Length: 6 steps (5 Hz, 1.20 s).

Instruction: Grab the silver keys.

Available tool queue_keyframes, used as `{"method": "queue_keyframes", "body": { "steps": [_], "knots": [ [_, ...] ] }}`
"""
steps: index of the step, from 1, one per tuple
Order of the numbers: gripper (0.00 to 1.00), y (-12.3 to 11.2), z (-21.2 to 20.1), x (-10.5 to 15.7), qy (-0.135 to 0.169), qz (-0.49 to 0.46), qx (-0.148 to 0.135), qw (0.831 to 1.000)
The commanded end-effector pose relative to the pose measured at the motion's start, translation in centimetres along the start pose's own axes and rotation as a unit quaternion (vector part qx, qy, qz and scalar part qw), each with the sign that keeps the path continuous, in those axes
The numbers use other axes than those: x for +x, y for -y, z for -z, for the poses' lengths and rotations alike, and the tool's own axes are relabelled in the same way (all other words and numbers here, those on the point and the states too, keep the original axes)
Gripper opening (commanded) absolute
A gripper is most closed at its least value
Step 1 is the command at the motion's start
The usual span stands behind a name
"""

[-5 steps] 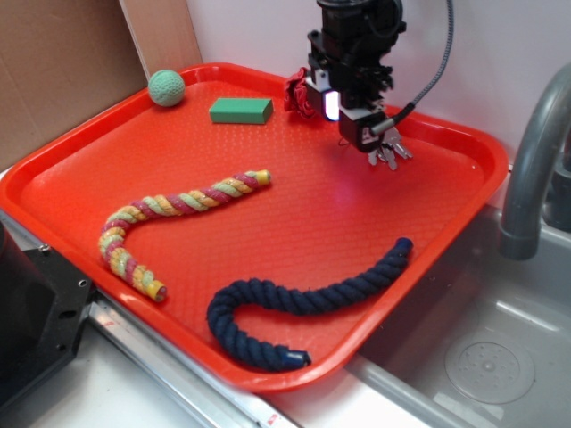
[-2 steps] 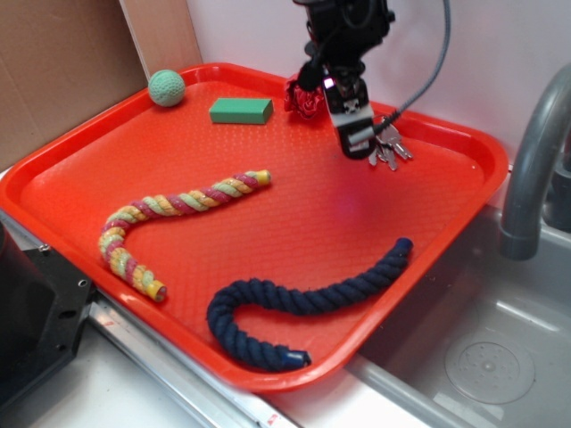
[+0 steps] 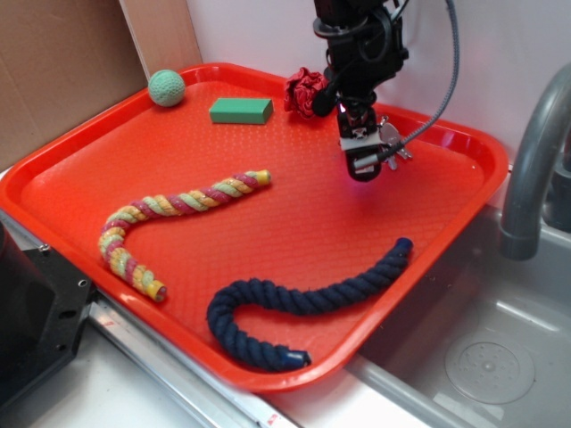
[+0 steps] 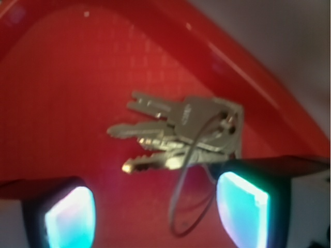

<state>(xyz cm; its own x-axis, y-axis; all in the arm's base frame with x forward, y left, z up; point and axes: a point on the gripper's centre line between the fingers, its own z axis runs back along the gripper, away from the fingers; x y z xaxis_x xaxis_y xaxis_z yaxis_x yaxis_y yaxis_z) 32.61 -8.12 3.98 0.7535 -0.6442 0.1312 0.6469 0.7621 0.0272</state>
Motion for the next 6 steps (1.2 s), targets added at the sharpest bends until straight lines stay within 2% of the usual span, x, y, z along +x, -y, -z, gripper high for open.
{"method": "queue_keyframes", "body": {
  "steps": [1, 5, 6],
  "knots": [
    [0.0, -0.8, -1.0, 0.3, -0.008, -0.03, 0.031, 0.999],
    [0.0, -0.7, -1.1, 0.1, -0.002, -0.028, 0.04, 0.999],
    [0.0, -0.8, -5.3, -1.6, 0.005, -0.047, 0.042, 0.998]
  ]
}}
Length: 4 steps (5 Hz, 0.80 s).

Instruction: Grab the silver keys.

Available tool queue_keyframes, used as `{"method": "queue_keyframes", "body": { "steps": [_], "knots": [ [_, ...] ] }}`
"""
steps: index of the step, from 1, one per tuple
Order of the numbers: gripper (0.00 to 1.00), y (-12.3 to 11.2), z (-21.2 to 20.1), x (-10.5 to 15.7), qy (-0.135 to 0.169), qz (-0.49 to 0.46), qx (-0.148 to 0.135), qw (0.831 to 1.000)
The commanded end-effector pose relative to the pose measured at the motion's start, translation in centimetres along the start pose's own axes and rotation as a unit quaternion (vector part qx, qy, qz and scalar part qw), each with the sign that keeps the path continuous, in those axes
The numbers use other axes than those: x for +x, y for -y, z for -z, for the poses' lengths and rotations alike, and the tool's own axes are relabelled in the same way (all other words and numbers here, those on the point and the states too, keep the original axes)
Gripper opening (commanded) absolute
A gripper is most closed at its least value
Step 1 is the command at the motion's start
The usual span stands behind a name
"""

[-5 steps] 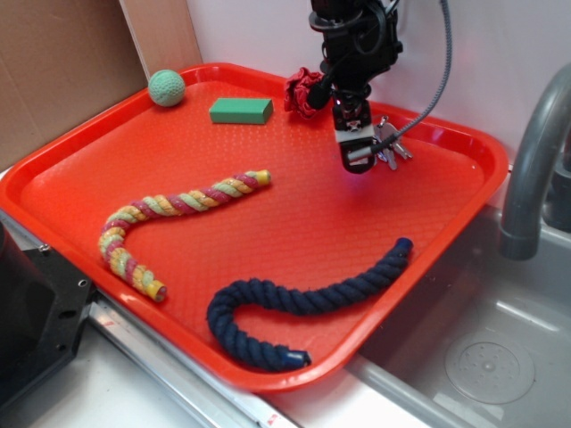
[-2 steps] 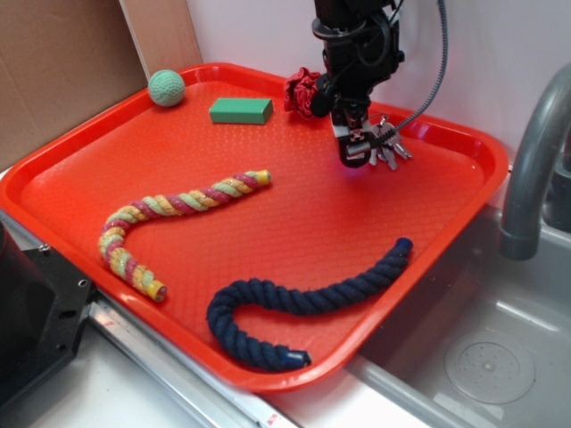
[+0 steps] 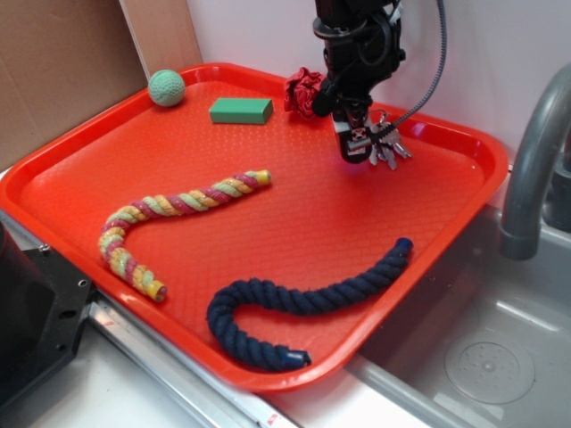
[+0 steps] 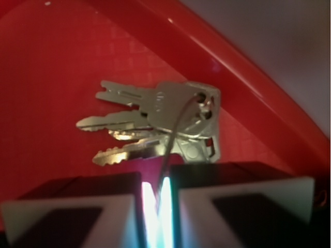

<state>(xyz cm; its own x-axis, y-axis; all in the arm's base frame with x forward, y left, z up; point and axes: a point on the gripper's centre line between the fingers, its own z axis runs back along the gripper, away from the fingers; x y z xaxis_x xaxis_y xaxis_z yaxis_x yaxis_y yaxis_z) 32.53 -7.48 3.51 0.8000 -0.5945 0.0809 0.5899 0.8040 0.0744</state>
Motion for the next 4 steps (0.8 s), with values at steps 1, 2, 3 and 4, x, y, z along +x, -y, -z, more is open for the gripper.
{"method": "queue_keyframes", "body": {
  "steps": [1, 2, 3, 4],
  "knots": [
    [0.0, -0.5, -10.9, -4.8, 0.038, -0.074, -0.019, 0.996],
    [0.0, 0.4, -16.1, -6.5, 0.022, -0.093, -0.095, 0.991],
    [0.0, 1.1, -21.2, -7.2, 0.022, -0.093, -0.099, 0.991],
    [0.0, 1.5, -25.5, -8.2, 0.031, -0.082, -0.102, 0.991]
  ]
}}
